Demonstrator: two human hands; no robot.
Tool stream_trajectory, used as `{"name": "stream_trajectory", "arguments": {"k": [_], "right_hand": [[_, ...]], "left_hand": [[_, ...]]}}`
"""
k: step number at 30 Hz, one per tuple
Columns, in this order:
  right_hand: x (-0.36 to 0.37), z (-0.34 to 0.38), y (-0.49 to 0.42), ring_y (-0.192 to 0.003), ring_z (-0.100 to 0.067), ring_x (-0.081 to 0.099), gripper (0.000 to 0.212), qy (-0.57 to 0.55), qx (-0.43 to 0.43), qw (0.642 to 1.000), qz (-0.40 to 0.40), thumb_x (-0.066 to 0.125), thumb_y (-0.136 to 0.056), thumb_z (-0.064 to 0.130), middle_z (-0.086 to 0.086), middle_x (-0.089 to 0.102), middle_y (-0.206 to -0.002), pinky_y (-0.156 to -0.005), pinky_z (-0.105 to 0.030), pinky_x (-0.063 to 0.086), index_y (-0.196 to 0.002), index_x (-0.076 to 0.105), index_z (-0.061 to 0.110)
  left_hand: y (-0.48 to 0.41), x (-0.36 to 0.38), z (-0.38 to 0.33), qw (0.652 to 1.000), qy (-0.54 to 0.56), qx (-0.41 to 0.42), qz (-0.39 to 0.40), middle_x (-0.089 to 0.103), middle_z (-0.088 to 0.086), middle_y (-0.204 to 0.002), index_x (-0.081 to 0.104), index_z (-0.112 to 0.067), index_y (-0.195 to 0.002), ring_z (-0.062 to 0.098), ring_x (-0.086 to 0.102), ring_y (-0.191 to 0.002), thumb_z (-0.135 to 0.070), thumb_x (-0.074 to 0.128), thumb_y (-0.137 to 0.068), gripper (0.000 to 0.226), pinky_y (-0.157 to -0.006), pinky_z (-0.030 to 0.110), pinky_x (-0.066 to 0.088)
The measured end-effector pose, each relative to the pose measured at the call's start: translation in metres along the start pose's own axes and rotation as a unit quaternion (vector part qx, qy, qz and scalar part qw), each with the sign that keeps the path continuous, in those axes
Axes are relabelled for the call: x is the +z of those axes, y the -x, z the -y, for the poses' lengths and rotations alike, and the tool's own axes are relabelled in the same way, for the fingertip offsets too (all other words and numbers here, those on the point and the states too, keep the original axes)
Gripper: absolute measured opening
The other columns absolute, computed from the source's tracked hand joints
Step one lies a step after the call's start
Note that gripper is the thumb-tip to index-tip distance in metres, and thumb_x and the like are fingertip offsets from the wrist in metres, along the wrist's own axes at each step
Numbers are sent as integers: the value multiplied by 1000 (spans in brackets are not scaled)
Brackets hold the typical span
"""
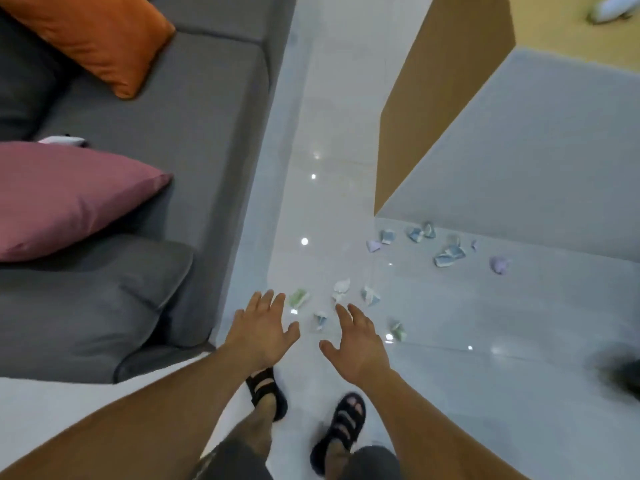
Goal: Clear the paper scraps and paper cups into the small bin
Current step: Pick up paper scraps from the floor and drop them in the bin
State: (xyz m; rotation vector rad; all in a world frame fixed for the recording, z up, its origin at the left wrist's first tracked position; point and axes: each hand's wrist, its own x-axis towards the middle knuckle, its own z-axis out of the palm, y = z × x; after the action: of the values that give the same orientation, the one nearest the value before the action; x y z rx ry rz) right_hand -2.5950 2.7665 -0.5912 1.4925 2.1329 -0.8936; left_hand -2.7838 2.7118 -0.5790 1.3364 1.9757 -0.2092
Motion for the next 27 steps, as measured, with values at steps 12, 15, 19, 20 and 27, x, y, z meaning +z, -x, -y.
{"name": "stream_trajectory", "arguments": {"k": [12, 15, 19, 20, 27], "right_hand": [[249, -138, -304, -132, -28, 36, 87, 79, 9, 989, 125, 61, -85, 54, -3, 17, -157, -98, -43, 44, -152, 12, 25], [304, -160, -349, -131, -30, 37, 92, 78, -22, 988, 129, 68, -82, 50, -4, 15, -157, -99, -45, 43, -151, 13, 24], [346, -178, -379, -116, -33, 47, 80, 80, -82, 988, 101, 73, -79, 31, -8, 25, -144, -86, -40, 47, -144, 29, 19], [350, -181, -381, -112, -33, 49, 76, 70, -88, 990, 89, 73, -78, 26, -9, 29, -139, -84, -38, 47, -142, 34, 17], [322, -151, -348, -104, -19, 59, 75, -117, -166, 975, 94, 76, -76, 24, -3, 47, -131, -85, -37, 52, -142, 42, 14]], "left_hand": [[-264, 265, 73, 961, 210, -146, 103, 29, 5, -155, 19, -20, -151, 23, 24, -142, -55, 38, -94, 70, -111, 41, 25], [-297, 326, 81, 945, 254, -162, 128, 27, 4, -156, 17, -23, -152, 23, 25, -141, -57, 38, -93, 71, -113, 39, 24], [-314, 374, 83, 922, 311, -187, 132, 31, 4, -153, 20, -25, -151, 23, 33, -138, -57, 42, -92, 71, -110, 35, 27], [-315, 380, 83, 913, 334, -191, 133, 32, 2, -153, 20, -27, -151, 22, 34, -137, -58, 43, -92, 71, -109, 33, 28], [-319, 356, 64, 857, 464, -180, 135, 50, -7, -132, 30, -28, -147, 7, 49, -107, -51, 58, -87, 70, -79, 18, 36]]}}
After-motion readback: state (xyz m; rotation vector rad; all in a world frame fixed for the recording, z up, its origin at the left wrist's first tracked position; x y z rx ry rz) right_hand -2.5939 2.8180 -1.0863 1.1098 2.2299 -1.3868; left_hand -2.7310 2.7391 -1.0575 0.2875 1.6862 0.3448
